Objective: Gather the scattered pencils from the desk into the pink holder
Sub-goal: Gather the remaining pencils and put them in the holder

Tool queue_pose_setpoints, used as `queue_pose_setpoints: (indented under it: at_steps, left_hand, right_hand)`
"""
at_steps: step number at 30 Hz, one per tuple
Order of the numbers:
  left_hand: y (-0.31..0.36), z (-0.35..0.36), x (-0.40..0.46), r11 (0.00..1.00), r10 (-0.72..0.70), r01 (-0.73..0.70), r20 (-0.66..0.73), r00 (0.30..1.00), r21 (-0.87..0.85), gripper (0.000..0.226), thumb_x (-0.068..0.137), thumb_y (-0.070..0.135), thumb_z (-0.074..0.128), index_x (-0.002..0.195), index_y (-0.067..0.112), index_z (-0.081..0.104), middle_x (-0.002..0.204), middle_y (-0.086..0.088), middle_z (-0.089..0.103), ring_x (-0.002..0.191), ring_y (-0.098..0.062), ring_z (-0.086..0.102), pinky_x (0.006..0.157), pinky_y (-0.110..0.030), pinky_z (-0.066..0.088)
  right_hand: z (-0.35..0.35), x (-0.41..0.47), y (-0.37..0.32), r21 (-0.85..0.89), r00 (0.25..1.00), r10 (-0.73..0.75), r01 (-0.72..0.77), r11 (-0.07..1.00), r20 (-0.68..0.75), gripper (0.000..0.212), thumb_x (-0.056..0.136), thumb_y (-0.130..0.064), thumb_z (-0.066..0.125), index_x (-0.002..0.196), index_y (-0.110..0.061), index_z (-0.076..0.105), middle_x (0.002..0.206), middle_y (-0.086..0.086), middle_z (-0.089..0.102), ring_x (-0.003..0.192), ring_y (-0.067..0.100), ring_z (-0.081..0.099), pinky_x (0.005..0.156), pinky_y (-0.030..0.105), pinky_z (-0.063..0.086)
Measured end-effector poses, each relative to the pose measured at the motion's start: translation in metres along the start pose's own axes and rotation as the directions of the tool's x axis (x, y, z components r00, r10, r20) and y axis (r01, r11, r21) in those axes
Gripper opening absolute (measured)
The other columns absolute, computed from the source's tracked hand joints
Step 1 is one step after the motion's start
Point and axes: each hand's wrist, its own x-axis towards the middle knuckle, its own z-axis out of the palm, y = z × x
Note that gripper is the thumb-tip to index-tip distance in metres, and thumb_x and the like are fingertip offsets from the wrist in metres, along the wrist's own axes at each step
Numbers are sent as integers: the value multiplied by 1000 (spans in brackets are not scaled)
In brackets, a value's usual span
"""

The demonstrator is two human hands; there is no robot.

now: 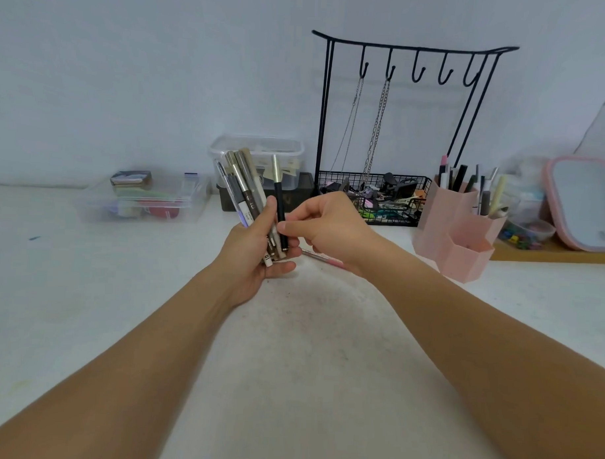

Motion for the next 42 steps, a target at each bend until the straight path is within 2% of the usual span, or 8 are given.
queue_pose_setpoints:
  at_steps: [9,17,20,24,27,31,34,42]
  left_hand:
    - [-7,3,6,992,103,-102,-5,995,79,30,90,38,75,81,12,62,54,0,46,46,-12,39,37,-20,27]
    - [-3,-4,17,991,59,-80,-180,982,-110,21,97,22,65,87,17,47,58,0,47,46,-11,40,34,-19,22]
    - [-4,-5,18,993,61,-80,-192,979,-89,20,96,23,65,88,17,48,57,1,48,47,-11,40,34,-19,22]
    - [-5,-6,18,995,51,-67,-193,980,-77,20,96,27,66,98,15,50,57,1,48,48,-11,40,34,-19,23]
    - [-4,-7,18,995,42,-58,-184,982,-85,22,96,30,67,96,15,51,57,1,47,47,-10,38,34,-19,23]
    - [-4,-6,15,996,44,-57,-185,982,-62,31,93,36,72,81,18,49,57,2,42,46,-10,37,36,-19,21]
    - [-3,-4,12,998,40,-46,-161,986,-31,39,88,43,75,78,21,45,56,2,41,45,-10,37,36,-19,22]
    - [0,-1,3,992,55,-53,-20,998,112,48,82,62,70,76,17,55,59,0,54,50,-13,44,38,-21,27]
  right_hand:
    - [-1,2,4,-130,996,-68,74,989,54,9,79,-7,81,80,0,75,78,11,75,60,0,59,58,12,45]
    - [-42,8,8,-650,959,155,38,759,236,64,70,-50,85,123,-23,64,115,-6,61,94,8,58,80,27,46]
    - [-36,6,7,-691,911,261,36,722,320,56,68,-54,85,112,-25,68,105,-8,64,95,11,60,80,28,49]
    - [-29,8,14,-693,929,216,58,718,301,32,81,-40,80,85,-8,74,67,-5,68,62,11,58,73,32,53]
    - [-37,10,15,-717,920,229,76,693,319,35,91,-34,71,70,-6,69,62,1,64,57,14,53,75,35,55]
    - [-53,11,26,-476,904,259,-72,877,340,34,97,-25,65,69,-4,66,64,9,64,56,17,56,61,30,54]
    - [-56,11,29,-142,885,263,-224,964,383,23,98,-16,62,84,2,68,77,18,67,64,21,65,69,32,61]
    - [-37,10,5,119,924,24,-75,990,383,17,93,-6,67,102,8,68,86,18,73,77,22,71,72,27,61]
